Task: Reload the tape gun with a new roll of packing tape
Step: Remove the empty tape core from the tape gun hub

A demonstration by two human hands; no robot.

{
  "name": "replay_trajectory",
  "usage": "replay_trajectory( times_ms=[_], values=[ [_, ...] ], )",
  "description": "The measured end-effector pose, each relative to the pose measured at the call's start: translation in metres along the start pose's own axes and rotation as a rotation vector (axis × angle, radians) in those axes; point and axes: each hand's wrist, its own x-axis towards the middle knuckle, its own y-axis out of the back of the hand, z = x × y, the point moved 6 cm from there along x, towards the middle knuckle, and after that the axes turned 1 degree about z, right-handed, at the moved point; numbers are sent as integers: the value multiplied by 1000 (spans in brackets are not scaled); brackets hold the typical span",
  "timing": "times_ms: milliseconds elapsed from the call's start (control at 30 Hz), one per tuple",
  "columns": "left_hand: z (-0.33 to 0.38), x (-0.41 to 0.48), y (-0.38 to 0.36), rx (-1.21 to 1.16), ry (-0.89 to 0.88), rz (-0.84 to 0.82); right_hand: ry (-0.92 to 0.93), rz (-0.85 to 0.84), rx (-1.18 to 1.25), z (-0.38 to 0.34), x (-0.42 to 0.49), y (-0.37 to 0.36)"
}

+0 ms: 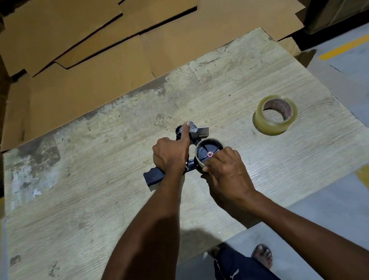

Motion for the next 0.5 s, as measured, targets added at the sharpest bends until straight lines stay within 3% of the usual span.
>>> replay_trajectory(
  times_ms=[500],
  values=[
    [1, 3, 0, -22, 11, 14, -23, 15, 99, 5, 4, 6]
  ],
)
